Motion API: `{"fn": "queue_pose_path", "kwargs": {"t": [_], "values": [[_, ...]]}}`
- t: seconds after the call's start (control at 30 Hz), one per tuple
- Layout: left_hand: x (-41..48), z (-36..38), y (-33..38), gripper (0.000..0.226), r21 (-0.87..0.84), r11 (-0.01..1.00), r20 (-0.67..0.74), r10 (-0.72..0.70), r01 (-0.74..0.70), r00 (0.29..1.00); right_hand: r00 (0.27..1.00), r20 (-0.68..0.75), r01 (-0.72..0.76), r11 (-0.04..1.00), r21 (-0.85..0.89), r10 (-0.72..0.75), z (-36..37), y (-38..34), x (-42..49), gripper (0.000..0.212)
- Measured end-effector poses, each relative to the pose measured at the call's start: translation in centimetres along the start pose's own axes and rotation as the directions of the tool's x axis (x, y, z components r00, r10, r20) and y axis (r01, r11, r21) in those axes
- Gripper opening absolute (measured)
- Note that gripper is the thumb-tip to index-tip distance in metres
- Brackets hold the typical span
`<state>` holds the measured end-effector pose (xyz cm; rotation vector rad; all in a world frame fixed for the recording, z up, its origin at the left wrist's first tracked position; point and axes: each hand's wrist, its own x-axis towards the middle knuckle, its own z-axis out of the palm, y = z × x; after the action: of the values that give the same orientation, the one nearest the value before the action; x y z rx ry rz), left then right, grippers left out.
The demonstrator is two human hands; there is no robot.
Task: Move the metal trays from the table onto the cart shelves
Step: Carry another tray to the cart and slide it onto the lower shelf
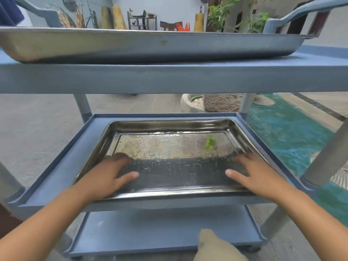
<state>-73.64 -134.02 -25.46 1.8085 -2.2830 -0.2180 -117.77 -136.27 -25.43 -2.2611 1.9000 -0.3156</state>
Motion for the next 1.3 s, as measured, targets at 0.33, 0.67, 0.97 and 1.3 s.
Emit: {"fn": "queue_pose_path", "kwargs": {"t": [0.33, 0.67, 0.97, 1.3], "values": [[-0.6, 2.4, 1.9, 0.094, 0.109, 0.99, 0.3, 0.053, -0.09, 0.952, 0.997, 0.035, 0.079, 0.959, -0.271, -0.072, 3.3, -1.8, -2.8, 0.108], [-0.5, 3.2, 2.4, 0.095, 0.075, 0.997, 0.227, 0.005, -0.022, 0.974, 0.995, -0.033, 0.085, 0.971, -0.223, -0.094, 3.8, -0.9, -0.9, 0.117], [0.3, 4.3, 3.7, 0.1, 0.002, 0.997, 0.213, -0.078, 0.08, 0.974, 0.993, -0.012, 0.11, 0.982, -0.156, -0.113, 3.3, 1.0, 2.7, 0.104], [1.2, 4.9, 5.1, 0.105, -0.006, 0.989, 0.224, -0.146, 0.151, 0.964, 0.989, 0.067, 0.138, 0.985, -0.102, -0.131, 2.4, 2.0, 5.5, 0.095]]}}
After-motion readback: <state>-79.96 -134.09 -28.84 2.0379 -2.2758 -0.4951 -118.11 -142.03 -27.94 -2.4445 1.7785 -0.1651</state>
